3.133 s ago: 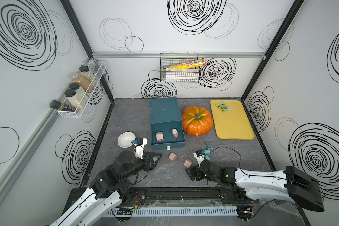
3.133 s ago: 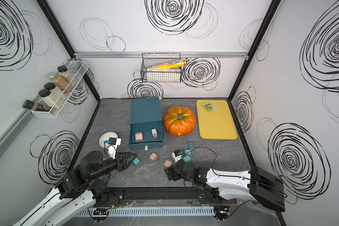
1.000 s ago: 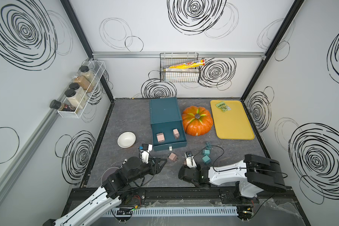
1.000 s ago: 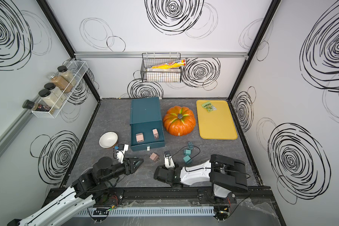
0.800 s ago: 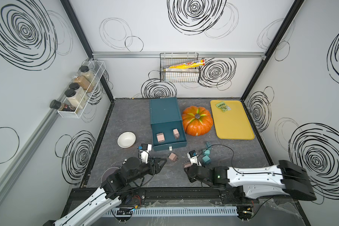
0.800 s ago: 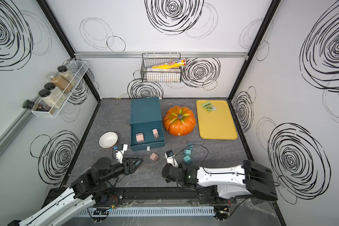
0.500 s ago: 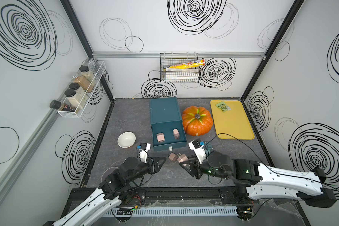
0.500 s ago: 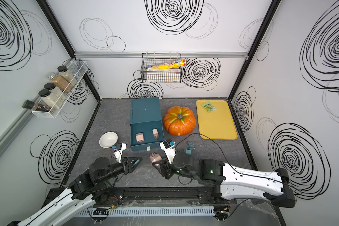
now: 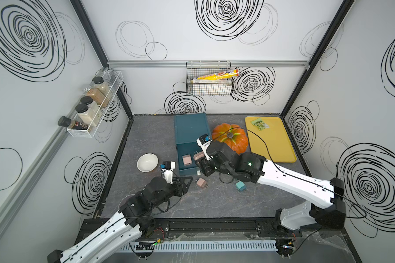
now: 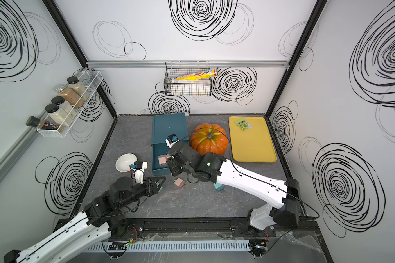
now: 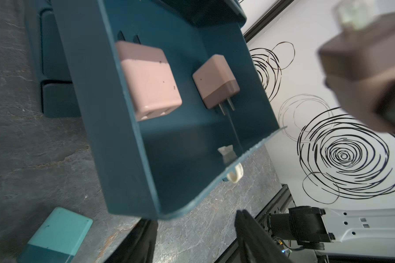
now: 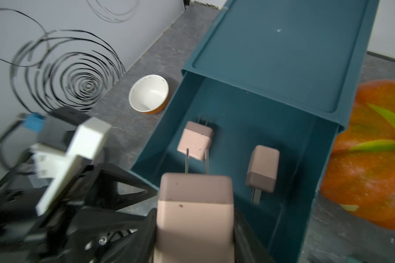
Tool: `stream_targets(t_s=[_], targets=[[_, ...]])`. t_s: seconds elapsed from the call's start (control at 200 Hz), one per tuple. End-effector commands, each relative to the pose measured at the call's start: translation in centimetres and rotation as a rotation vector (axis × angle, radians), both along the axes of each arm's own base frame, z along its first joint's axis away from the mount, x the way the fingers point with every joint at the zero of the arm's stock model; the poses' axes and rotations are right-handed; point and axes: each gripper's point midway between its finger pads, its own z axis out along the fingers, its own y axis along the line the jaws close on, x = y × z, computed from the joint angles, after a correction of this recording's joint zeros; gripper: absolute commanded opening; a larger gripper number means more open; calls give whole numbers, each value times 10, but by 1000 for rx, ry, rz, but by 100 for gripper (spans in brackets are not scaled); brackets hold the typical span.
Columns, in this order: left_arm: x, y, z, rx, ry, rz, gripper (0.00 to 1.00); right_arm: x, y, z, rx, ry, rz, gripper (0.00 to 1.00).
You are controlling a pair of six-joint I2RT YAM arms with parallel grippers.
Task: Place the plugs into the drawer by color
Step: Place the plug in the drawer.
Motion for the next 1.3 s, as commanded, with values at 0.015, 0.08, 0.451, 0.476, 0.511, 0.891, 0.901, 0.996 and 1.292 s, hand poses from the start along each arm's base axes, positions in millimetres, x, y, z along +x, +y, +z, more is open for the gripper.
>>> stream_targets(t_s=[0.015,0.08,0.451,0.476,0.511,0.891,0.901,0.996,1.292], targets=[[12,9,24,5,-80,56,62,25,1,-6,-102,-33,-8,17],[14,11,25,11,-84,62,61,35,8,-5,-106,-23,-12,17],[16,9,25,17,-85,49,61,64,11,-49,-164,71,-63,17],[15,9,25,16,-85,45,61,67,11,-49,-164,66,-74,16],[15,7,25,13,-83,38,61,70,11,-52,-176,65,-87,16],[12,6,18,2,-71,23,60,86,14,-87,-286,103,-171,17],[12,6,17,4,-71,22,60,86,14,-87,-286,102,-171,17],[12,5,14,9,-64,22,60,86,14,-88,-288,104,-172,21],[10,4,17,4,-47,11,64,79,20,-68,-225,107,-129,65]])
